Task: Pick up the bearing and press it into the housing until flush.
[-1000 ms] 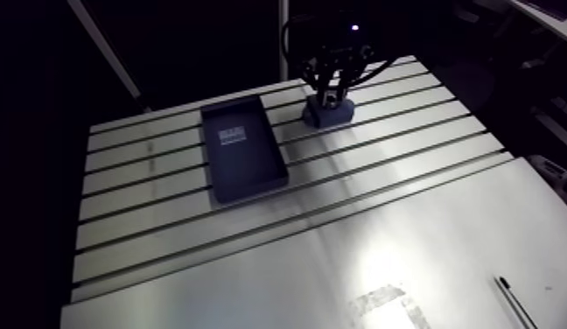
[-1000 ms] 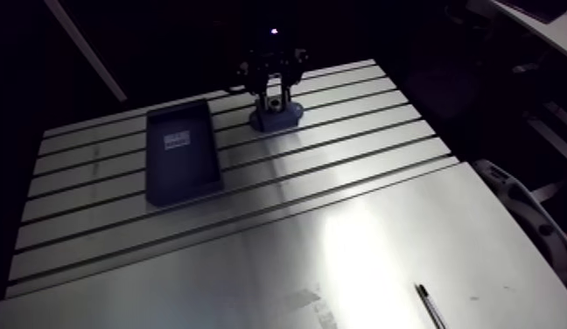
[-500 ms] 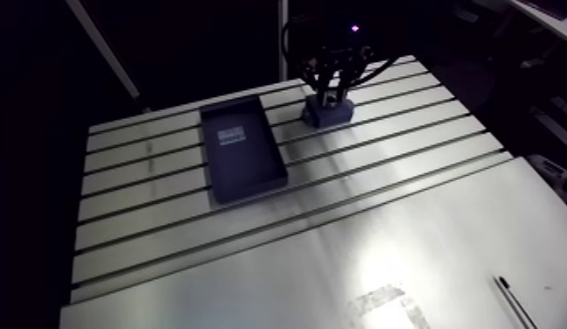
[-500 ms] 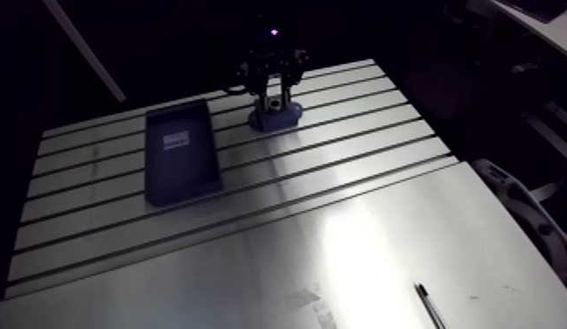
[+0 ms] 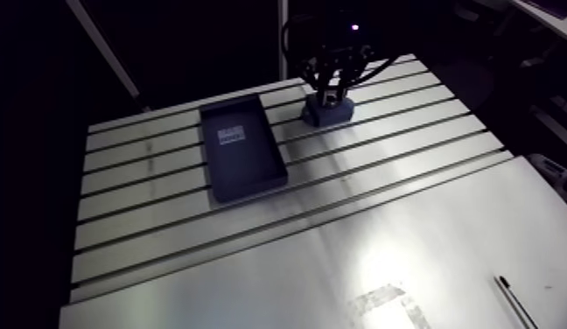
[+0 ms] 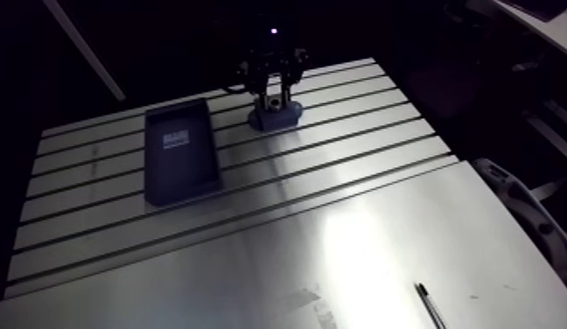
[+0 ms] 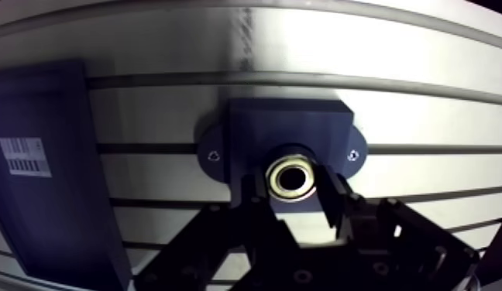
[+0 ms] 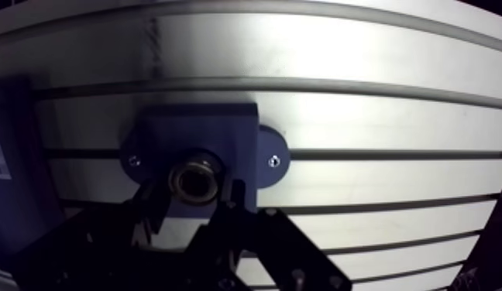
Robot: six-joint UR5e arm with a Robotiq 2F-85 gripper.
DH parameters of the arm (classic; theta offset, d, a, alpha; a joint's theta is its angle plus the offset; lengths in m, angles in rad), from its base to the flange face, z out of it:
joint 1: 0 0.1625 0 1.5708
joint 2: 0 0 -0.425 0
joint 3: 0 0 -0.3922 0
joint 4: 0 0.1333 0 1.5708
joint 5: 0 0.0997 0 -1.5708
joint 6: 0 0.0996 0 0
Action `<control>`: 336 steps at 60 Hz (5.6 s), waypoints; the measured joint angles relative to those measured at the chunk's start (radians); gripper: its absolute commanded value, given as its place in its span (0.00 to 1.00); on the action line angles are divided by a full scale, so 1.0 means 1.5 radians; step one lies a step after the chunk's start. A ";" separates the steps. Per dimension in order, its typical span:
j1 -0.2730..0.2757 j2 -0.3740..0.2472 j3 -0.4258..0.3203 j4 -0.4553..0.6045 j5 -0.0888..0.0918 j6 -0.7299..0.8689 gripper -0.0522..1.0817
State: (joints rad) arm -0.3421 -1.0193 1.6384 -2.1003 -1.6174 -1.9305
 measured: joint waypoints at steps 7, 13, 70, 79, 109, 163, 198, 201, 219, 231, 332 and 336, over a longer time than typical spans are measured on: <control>0.000 0.002 -0.001 0.000 0.000 0.000 0.64; 0.000 0.003 -0.002 0.000 0.000 0.000 0.64; 0.002 -0.014 -0.006 0.004 0.002 -0.002 0.21; 0.001 -0.024 -0.008 0.007 0.003 0.000 0.68; 0.001 -0.034 -0.014 0.024 0.005 0.003 0.89; 0.002 -0.021 -0.018 0.028 0.006 0.004 0.99; -0.001 -0.016 -0.012 0.026 0.006 0.003 0.99; -0.001 -0.015 -0.012 0.025 0.006 0.003 0.99; -0.002 -0.014 -0.009 0.025 0.005 0.002 0.99; -0.003 -0.011 -0.008 0.023 0.006 0.002 0.99; -0.003 0.002 -0.009 0.014 0.004 0.002 0.99; -0.003 0.002 -0.009 0.013 0.004 0.002 0.99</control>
State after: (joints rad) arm -0.3466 -1.0158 1.6251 -2.0801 -1.6118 -1.9276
